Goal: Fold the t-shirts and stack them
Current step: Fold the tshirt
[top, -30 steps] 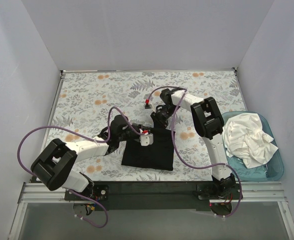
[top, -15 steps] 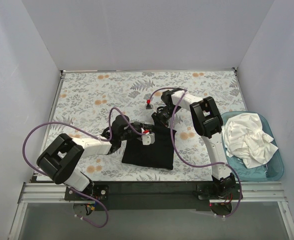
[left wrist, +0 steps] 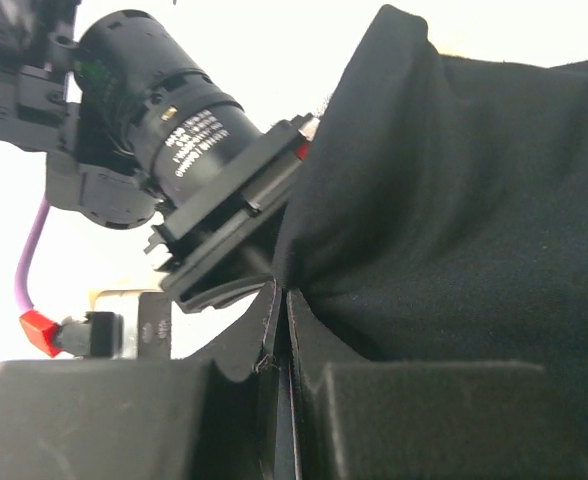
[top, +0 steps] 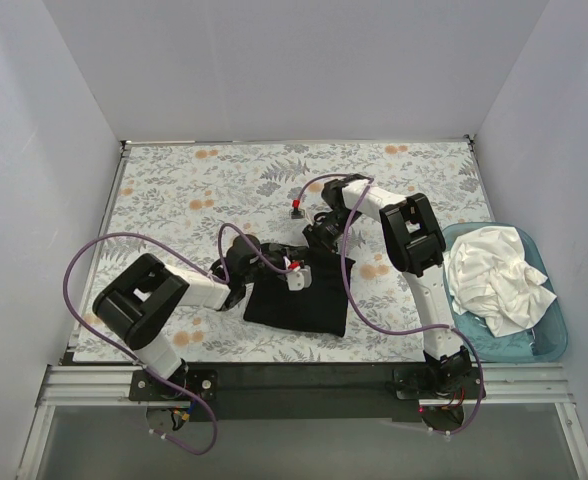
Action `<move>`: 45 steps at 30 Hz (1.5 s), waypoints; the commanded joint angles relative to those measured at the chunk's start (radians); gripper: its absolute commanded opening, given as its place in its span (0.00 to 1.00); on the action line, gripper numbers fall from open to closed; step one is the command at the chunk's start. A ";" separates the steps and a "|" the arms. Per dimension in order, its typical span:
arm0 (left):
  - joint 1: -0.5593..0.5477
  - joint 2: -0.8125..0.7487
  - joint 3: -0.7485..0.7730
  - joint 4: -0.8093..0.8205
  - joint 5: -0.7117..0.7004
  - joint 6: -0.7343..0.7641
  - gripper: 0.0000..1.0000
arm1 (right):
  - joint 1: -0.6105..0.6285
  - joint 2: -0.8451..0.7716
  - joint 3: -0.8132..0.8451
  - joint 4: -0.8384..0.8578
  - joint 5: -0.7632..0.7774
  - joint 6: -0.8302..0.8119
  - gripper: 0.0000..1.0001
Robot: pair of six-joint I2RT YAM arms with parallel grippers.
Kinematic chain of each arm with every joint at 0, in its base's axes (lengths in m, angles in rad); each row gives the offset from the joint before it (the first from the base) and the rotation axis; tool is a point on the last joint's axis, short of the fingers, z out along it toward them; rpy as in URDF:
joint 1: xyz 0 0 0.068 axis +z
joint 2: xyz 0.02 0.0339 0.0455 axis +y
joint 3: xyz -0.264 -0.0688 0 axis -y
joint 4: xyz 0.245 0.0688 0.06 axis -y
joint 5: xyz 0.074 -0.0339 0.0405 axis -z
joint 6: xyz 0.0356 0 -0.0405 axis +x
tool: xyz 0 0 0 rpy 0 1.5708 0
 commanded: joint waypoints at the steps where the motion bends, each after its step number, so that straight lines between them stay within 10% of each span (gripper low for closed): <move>1: 0.009 0.007 -0.026 0.144 -0.018 0.020 0.00 | -0.002 -0.042 0.041 -0.024 0.094 -0.003 0.32; 8: 0.007 0.024 -0.042 0.213 -0.021 0.043 0.02 | -0.002 -0.092 0.094 -0.042 0.199 0.021 0.42; 14: 0.007 0.033 -0.054 0.246 -0.038 0.063 0.38 | -0.008 -0.111 0.117 -0.054 0.249 0.038 0.54; 22: 0.007 -0.129 -0.060 0.120 -0.023 -0.019 0.40 | -0.025 -0.111 0.219 -0.076 0.324 0.055 0.57; 31: 0.070 -0.316 0.221 -0.688 -0.049 -0.493 0.41 | -0.125 -0.114 0.374 -0.084 0.443 0.064 0.59; 35: 0.274 -0.159 0.475 -1.036 0.208 -0.666 0.50 | -0.198 -0.195 0.247 -0.100 0.383 0.072 0.63; 45: 0.530 0.283 0.949 -1.636 0.634 -0.564 0.74 | -0.258 -0.303 -0.011 -0.107 0.130 0.117 0.78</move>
